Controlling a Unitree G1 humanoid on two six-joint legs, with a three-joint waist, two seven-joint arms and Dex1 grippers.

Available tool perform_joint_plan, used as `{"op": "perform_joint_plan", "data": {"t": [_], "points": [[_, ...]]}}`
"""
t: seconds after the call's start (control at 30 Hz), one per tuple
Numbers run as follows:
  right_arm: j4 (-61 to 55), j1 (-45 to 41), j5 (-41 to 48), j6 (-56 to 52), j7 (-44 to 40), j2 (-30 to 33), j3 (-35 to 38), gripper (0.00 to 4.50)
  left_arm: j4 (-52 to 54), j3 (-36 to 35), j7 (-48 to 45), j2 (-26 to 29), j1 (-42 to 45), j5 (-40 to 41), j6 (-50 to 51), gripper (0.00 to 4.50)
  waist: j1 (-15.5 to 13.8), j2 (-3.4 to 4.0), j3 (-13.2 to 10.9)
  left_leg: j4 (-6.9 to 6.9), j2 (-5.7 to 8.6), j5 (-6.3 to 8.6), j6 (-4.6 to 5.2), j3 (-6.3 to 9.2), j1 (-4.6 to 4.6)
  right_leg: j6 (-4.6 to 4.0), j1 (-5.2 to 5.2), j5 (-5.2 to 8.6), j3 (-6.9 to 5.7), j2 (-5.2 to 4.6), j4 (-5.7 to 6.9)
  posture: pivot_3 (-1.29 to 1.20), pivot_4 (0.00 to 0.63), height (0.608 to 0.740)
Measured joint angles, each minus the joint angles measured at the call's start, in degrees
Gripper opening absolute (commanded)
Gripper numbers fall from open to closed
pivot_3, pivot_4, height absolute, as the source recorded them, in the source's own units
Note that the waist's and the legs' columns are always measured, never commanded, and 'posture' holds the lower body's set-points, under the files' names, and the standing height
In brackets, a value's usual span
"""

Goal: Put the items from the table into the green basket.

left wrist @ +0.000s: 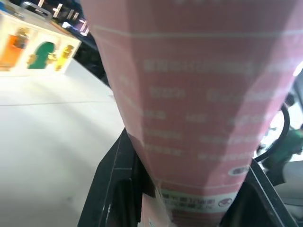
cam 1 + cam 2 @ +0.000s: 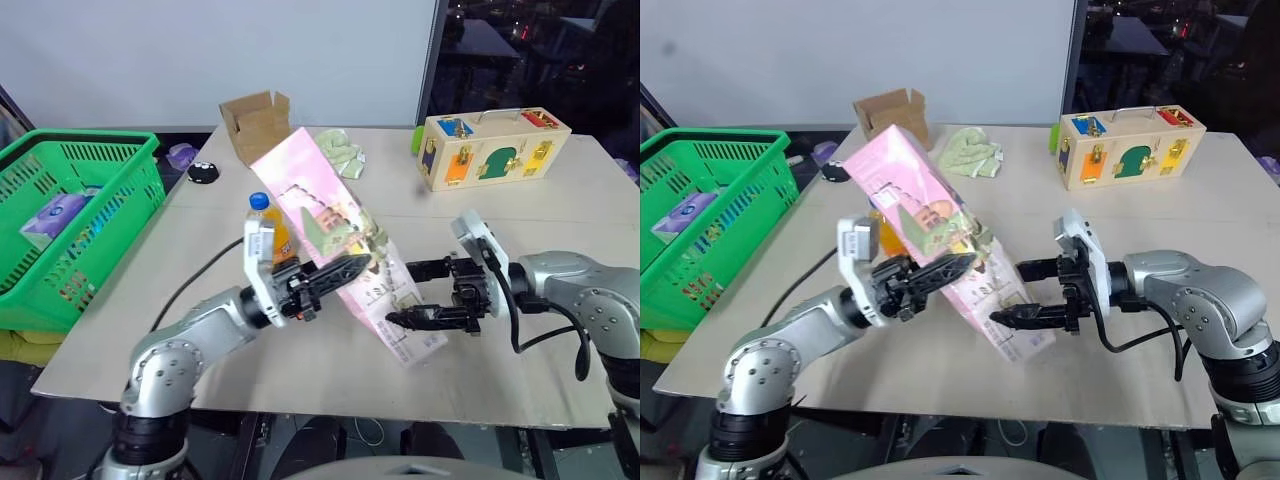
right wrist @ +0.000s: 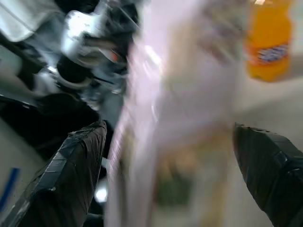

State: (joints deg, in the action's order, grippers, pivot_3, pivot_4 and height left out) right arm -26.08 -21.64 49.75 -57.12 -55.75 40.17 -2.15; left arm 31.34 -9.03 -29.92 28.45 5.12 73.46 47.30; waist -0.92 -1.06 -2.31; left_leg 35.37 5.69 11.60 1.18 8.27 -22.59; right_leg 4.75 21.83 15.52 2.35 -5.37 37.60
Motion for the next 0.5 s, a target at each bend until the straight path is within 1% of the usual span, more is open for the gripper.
{"op": "perform_joint_plan", "data": {"t": [0.13, 0.2, 0.3, 0.37, 0.47, 0.5], "points": [[-0.1, 2.4, -3.2, 5.1, 0.0, 1.1, 0.7, 4.45, 6.6, -6.5, 1.7, 5.3, -7.6, 1.5, -0.4, 1.69, -0.1, 0.02, 0.0, -0.09, -0.01, 0.01, 0.01, -0.01, 0.00, -0.01, 0.03, 0.01, 0.03, -0.02, -0.05, 0.12, 0.000, 0.740], [-0.1, 3.0, -5.3, 7.8, 0.4, 0.7, 0.6, 4.45, 9.1, -9.3, 2.7, 6.1, -12.3, 1.4, -1.1, 1.69, -0.5, 0.04, 0.0, -0.09, -0.01, 0.09, -0.13, -0.02, 0.01, -0.02, 0.02, 0.01, 0.04, -0.03, -0.05, 0.14, 0.000, 0.740], [-0.1, 3.2, -9.2, 14.4, 1.3, -2.8, -0.1, 4.45, 12.0, -15.7, 3.8, 6.8, -21.5, -0.9, -3.5, 1.69, -1.3, 0.04, -0.1, -0.11, -0.11, 0.15, -0.23, -0.05, 0.05, -0.03, 0.02, 0.02, 0.07, -0.10, -0.05, 0.19, 0.000, 0.740], [0.0, 2.6, -10.4, 17.0, 1.4, -5.2, -1.0, 4.45, 12.7, -19.2, 5.3, 6.4, -24.9, -1.4, -4.9, 1.69, -2.7, 0.12, -0.1, -0.11, -0.12, 0.15, -0.24, -0.03, 0.09, -0.02, 0.01, 0.02, 0.04, -0.03, -0.05, 0.22, 0.000, 0.740], [1.5, -0.6, -12.2, 20.2, 1.2, -9.7, -4.5, 4.45, 12.6, -26.5, 9.9, 5.4, -27.7, -2.2, -8.0, 1.69, -4.6, 0.13, -0.2, -0.10, -0.15, 0.16, -0.25, -0.03, 0.12, -0.03, 0.01, 0.02, 0.02, -0.02, -0.05, 0.22, 0.000, 0.740], [2.3, -2.6, -13.1, 21.7, 1.1, -11.2, -5.8, 4.45, 11.5, -29.4, 11.8, 5.4, -27.5, -3.1, -9.3, 1.69, -5.1, 0.18, -0.2, -0.12, -0.18, 0.16, -0.26, -0.02, 0.12, -0.03, 0.02, 0.02, 0.00, 0.06, -0.06, 0.30, 0.000, 0.740]]}}
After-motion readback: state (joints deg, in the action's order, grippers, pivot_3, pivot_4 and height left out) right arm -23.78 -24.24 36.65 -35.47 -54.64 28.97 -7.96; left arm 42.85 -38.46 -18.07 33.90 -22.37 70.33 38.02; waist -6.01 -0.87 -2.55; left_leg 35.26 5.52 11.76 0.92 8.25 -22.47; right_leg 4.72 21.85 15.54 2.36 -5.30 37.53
